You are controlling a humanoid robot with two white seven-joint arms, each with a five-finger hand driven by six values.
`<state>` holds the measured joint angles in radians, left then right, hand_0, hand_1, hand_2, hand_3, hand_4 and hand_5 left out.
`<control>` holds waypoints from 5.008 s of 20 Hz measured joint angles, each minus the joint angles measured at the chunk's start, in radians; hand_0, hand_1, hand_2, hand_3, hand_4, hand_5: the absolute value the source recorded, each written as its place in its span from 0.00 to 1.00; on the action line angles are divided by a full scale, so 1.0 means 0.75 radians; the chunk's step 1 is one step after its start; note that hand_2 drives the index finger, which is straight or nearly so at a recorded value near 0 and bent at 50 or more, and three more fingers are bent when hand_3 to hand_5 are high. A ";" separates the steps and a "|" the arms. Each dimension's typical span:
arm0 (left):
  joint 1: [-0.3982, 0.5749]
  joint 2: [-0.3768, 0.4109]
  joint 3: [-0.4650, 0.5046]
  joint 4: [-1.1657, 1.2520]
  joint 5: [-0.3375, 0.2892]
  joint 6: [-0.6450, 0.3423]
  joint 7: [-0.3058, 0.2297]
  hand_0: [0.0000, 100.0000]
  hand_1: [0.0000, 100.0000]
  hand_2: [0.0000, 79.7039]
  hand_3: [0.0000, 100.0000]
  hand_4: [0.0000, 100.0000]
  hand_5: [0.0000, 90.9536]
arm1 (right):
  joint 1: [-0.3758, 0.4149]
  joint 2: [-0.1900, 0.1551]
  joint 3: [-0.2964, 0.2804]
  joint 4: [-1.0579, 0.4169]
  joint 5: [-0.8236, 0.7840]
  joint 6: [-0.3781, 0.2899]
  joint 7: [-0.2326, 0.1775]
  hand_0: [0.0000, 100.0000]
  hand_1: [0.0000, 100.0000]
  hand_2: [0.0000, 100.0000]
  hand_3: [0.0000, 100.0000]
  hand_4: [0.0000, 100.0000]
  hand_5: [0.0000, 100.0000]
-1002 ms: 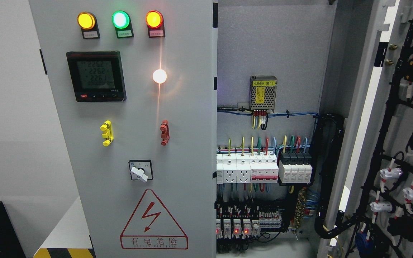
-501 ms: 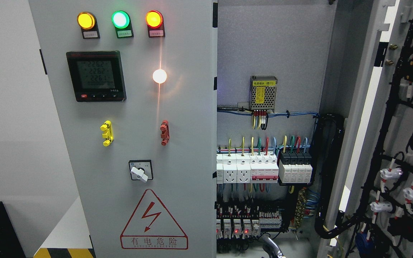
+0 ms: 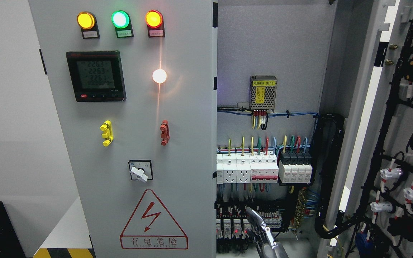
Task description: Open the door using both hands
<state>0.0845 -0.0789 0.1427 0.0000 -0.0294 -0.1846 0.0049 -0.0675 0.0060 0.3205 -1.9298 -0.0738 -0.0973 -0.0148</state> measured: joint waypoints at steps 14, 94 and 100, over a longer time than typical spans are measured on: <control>0.005 -0.006 0.001 0.000 0.031 -0.008 0.013 0.00 0.00 0.00 0.00 0.00 0.00 | -0.304 -0.006 -0.004 0.140 -0.004 0.138 0.005 0.19 0.00 0.00 0.00 0.00 0.00; -0.004 -0.017 -0.063 0.000 0.039 0.001 0.015 0.00 0.00 0.00 0.00 0.00 0.00 | -0.806 -0.099 -0.020 0.617 -0.510 0.323 0.231 0.19 0.00 0.00 0.00 0.00 0.00; -0.004 -0.017 -0.063 0.000 0.039 0.001 0.009 0.00 0.00 0.00 0.00 0.00 0.00 | -0.826 -0.114 -0.020 0.647 -0.534 0.323 0.316 0.19 0.00 0.00 0.00 0.00 0.00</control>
<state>0.0813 -0.0919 0.0954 0.0000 0.0000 -0.1835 0.0117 -0.6870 -0.0794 0.3056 -1.4446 -0.4741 0.1452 0.2222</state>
